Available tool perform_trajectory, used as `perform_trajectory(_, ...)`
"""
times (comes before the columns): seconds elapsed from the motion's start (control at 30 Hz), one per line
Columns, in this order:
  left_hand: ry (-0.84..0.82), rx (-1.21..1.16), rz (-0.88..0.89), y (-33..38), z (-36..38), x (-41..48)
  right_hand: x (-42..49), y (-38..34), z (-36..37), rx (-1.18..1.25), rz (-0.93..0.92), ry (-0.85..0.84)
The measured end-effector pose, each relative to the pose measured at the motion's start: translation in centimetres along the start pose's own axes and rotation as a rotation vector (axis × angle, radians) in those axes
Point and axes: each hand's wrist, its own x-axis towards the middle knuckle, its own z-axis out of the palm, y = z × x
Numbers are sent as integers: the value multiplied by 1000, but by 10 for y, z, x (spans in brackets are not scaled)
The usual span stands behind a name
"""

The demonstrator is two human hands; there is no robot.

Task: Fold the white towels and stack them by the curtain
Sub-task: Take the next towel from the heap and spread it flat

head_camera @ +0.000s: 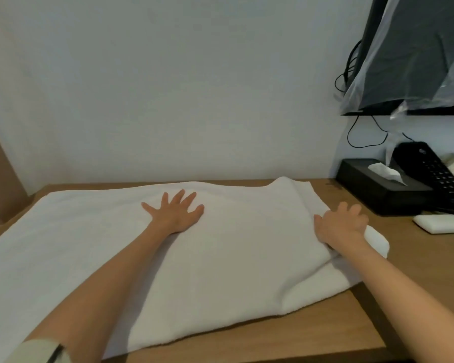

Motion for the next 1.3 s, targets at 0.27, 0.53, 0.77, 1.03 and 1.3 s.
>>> perform_trajectory(0.27,43,9,74,17,-2,2,23,-24,-13,220,-99,0)
perform_trajectory(0.53,-3,0,260,101,7,8,58,-27,4,310,-123,-42)
perform_trajectory(0.77,20,36,228,89,19,18,67,-10,17,290,-73,-67)
perform_trajectory(1.03,11,-65,299,98,2,-10,48,13,-2,627,-227,48)
perform_trajectory(1.3,22,-182,534,143,-15,-96,-16,56,3,575,-197,133)
